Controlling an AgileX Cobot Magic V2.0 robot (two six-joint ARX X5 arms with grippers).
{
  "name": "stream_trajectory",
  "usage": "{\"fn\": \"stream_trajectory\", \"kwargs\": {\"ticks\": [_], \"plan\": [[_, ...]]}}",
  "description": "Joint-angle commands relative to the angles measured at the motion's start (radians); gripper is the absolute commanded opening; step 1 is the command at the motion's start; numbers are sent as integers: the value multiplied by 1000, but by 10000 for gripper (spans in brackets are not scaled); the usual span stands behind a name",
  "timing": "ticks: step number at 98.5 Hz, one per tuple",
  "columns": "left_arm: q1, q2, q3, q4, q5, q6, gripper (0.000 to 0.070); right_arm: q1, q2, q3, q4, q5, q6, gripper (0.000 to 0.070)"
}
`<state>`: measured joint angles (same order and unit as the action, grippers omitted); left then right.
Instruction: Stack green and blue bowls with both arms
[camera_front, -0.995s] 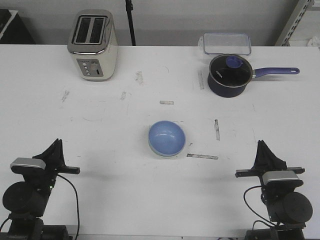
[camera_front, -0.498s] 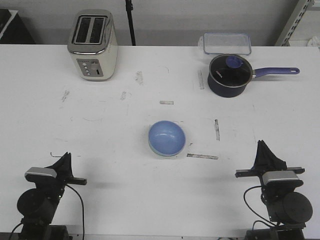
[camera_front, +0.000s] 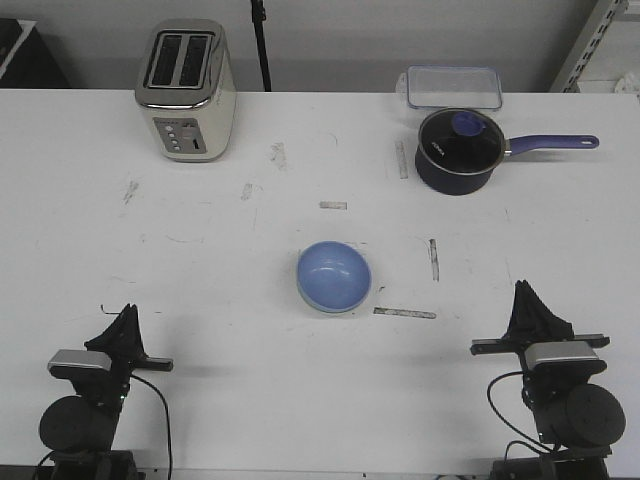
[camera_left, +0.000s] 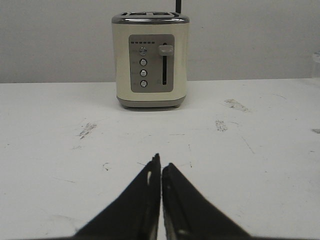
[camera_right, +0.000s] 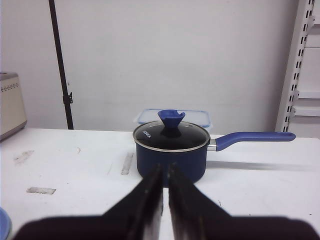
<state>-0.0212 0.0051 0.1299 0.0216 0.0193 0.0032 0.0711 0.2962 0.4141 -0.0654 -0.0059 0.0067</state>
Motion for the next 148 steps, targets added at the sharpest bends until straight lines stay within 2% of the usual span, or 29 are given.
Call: {"fn": "stream_trajectory", "kwargs": {"ticks": [1,21,48,58,80,104,148], "plan": [[-1,-2,-7,37,-5,8,1,2,-1,-3,12,-1,-4,15],[-1,-2,-27,46,-5,8,1,2,-1,-3,12,-1,-4,15],[-1,-2,-118,174,-6,8,1,2,-1,-3,12,-1,-3,15],[-1,-2,-118,151,-7,7,1,2,-1,-3,12,-1,-3,15],[-1,-2,-118,153,-68,7,1,2,-1,-3,12,-1,-4,15],[-1,-2,-118,111,-67,7,1,2,-1,-3,12,-1,-3,15],[-1,-2,-118,113,-64,14,1,2,-1,-3,12,-1,-4,15]]}}
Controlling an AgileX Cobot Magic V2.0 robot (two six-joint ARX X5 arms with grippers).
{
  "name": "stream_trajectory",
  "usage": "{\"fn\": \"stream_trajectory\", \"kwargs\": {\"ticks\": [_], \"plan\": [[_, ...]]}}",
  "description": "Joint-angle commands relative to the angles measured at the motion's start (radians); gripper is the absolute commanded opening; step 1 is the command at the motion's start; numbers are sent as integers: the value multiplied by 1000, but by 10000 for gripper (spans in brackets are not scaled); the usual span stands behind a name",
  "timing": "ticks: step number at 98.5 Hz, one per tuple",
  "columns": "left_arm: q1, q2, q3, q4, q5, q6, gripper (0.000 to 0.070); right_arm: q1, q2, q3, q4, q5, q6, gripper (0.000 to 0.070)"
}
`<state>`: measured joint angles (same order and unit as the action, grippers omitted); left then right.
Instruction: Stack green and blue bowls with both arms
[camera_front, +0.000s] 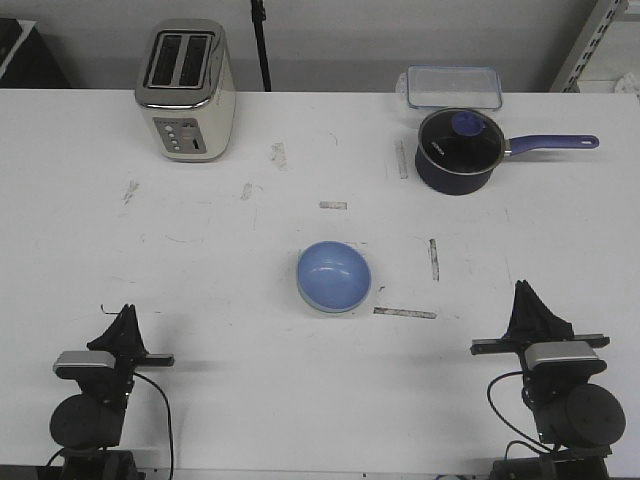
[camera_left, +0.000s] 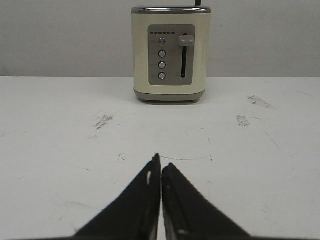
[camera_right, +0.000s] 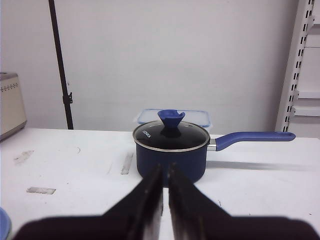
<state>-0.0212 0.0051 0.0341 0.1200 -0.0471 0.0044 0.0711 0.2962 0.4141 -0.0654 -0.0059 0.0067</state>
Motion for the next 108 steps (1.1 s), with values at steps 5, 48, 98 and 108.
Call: {"fn": "stream_trajectory", "kwargs": {"ticks": [5,48,98,108], "plan": [[-1,-2,-22,14,6,14,1,2,-1,-3,12,-1,-4,15],[-1,-2,-22,14,18,36,1,2,-1,-3,12,-1,-4,15],[-1,-2,-22,13,18,36,1,2,-1,-3,12,-1,-4,15],[-1,-2,-22,13,18,36,1,2,-1,-3,12,-1,-4,15]]}}
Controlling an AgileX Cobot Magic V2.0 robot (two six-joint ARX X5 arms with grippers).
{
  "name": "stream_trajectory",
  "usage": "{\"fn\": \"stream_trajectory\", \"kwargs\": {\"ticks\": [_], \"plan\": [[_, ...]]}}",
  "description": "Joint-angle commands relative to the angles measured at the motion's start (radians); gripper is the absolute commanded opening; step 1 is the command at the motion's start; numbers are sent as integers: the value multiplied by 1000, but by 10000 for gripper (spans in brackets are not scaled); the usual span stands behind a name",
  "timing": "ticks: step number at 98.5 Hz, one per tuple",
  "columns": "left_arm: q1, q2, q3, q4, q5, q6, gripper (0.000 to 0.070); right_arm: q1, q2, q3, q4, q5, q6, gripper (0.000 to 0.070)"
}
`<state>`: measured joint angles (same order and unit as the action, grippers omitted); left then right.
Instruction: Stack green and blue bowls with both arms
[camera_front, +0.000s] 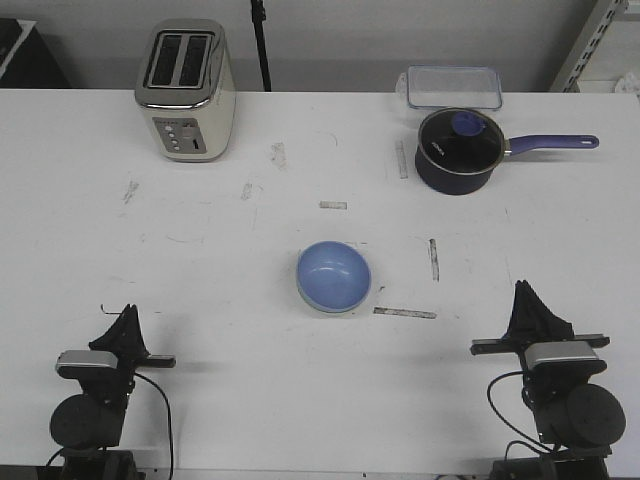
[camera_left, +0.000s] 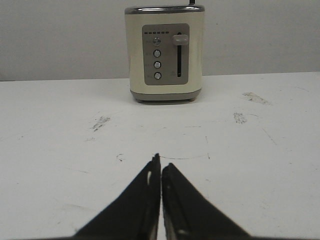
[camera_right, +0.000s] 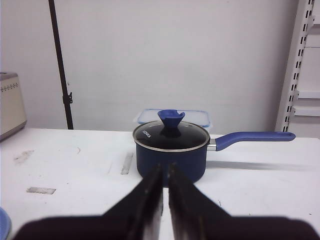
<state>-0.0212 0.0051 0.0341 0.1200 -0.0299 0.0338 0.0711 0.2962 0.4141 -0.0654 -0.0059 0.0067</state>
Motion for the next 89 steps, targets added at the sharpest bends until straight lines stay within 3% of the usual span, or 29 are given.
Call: {"fn": "stream_trajectory", "kwargs": {"ticks": [1,59,89], "plan": [[-1,-2,-22,13,0,6,1,2,-1,-3,12,-1,-4,15],[-1,-2,-22,13,0,6,1,-12,-34,-12,-12,4,-3,15],[0,-2,-22,13,0,6,1,-66,-136,-141,36,-2,-4,14]]}}
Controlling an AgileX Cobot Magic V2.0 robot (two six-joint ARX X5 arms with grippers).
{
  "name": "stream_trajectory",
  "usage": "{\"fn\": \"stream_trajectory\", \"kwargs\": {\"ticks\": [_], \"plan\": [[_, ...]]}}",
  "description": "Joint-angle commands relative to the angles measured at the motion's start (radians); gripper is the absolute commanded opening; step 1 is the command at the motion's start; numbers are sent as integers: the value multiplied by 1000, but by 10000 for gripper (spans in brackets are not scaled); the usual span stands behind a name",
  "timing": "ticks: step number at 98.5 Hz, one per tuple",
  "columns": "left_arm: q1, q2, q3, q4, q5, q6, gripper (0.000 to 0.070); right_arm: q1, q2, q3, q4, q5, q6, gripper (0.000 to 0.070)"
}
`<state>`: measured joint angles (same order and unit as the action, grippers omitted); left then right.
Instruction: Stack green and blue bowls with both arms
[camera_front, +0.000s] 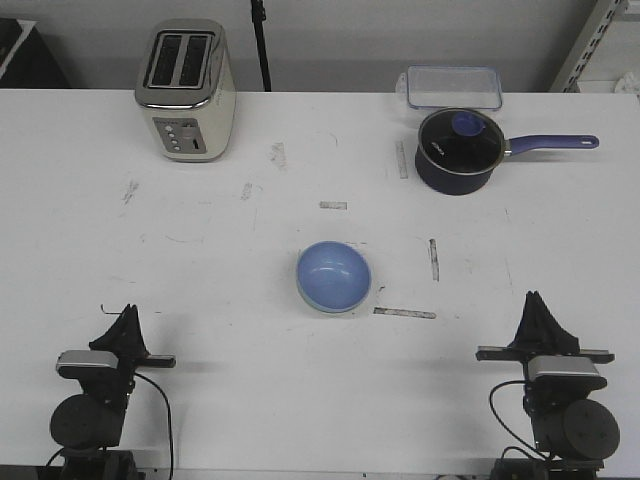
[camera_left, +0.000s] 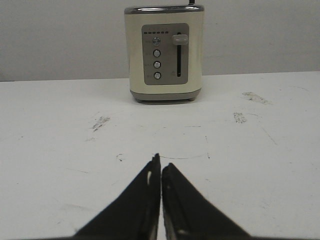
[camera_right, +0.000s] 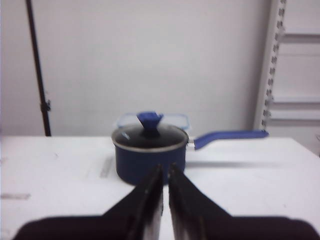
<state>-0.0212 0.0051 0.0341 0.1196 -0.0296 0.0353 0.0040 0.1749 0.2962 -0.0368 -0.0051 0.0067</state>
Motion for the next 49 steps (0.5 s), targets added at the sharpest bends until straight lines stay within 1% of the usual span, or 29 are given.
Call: {"fn": "stream_trajectory", "kwargs": {"ticks": [1,22,49], "plan": [[0,-2,-22,13,0,5,1,1,-18,-29,8,-2,-4,14],[0,-2,-22,13,0,5,1,0,-93,-130,14,13,-3,15],[0,-2,-22,13,0,5,1,-6,-136,-191,11,12,-3,15]]}}
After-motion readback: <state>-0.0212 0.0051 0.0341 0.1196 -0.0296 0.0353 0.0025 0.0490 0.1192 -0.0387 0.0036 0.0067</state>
